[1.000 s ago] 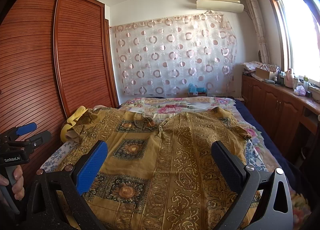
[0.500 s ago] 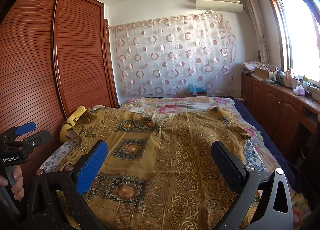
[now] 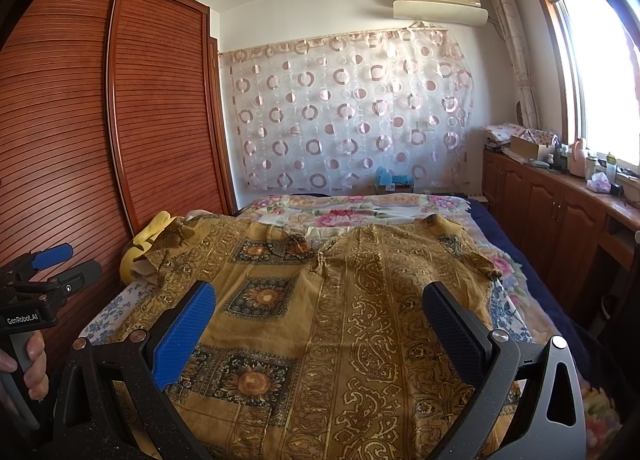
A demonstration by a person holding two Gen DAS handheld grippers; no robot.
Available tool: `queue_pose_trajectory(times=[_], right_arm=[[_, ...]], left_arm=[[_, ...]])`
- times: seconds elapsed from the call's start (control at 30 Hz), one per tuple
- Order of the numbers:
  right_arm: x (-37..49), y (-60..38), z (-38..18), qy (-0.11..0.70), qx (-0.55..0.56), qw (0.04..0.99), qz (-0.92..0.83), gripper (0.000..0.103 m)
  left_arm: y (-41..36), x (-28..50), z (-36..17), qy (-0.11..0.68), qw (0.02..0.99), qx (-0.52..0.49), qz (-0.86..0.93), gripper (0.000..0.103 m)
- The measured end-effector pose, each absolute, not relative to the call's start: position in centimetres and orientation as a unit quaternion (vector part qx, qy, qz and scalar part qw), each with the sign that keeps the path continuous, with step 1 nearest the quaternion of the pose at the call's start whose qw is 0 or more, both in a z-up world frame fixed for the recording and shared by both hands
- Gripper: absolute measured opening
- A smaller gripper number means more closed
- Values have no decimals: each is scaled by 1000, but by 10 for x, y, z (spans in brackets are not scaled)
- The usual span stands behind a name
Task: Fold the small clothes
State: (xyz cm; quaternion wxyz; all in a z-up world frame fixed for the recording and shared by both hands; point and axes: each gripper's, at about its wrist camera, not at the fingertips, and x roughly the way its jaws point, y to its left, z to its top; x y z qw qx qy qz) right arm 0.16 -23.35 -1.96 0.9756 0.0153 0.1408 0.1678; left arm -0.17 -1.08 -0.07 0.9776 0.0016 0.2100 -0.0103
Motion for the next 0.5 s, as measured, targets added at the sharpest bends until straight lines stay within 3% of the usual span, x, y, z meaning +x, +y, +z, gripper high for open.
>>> queue_pose_trajectory(times=[0.5], right_arm=[[2,-234,-19,140,15,976,168,103]], left_arm=[[-11,-2,-1,210,978,2,-10,103]])
